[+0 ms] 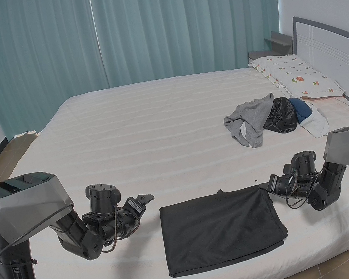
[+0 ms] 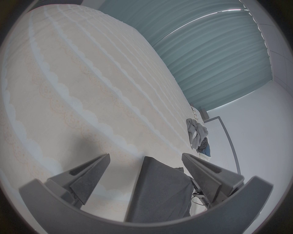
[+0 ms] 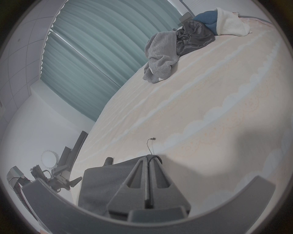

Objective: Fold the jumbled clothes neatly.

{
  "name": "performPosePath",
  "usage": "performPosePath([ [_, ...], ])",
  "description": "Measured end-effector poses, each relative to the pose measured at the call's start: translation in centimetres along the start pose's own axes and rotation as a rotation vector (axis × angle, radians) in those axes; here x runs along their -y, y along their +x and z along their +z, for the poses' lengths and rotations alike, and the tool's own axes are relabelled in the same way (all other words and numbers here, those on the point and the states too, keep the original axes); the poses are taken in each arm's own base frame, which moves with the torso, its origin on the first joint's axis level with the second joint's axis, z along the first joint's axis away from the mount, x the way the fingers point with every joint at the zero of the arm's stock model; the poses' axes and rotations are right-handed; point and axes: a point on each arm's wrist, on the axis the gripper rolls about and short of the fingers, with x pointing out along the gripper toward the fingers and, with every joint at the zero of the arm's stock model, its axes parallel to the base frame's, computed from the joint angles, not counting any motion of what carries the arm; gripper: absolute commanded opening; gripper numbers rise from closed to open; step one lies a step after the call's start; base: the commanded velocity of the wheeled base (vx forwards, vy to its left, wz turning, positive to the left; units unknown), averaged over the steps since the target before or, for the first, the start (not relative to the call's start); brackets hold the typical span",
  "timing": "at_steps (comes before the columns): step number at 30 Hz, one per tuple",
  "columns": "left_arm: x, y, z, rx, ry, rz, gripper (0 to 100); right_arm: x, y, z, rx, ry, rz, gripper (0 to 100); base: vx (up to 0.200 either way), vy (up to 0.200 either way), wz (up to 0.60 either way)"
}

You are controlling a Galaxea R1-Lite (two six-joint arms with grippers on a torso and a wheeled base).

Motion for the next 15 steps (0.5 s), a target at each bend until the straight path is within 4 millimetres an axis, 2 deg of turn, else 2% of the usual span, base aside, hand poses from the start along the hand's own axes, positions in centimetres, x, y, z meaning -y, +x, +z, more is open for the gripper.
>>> performPosePath([
  [2, 0.0, 0.0, 0.0, 0.0, 0.0, 0.0, 100, -0.1, 0.1, 0.0, 0.006, -0.003, -0.005, 0, 0.0, 0.0, 0.0],
  [3, 0.0, 0.0, 0.0, 0.0, 0.0, 0.0, 100, -0.1, 0.1, 0.0, 0.009, -0.004, -0.007, 100, 0.0, 0.0, 0.0],
  [9, 0.0, 0.0, 0.0, 0.0, 0.001, 0.001, 100, -0.3, -0.1, -0.1, 0.012, -0.007, -0.005, 100, 0.0, 0.0, 0.0],
  [15, 0.0, 0.0, -0.1, -0.004, 0.002, 0.002, 100, -0.7, -1.2, -0.2, 0.003, 0.009, -0.009, 100, 0.0, 0.0, 0.0],
])
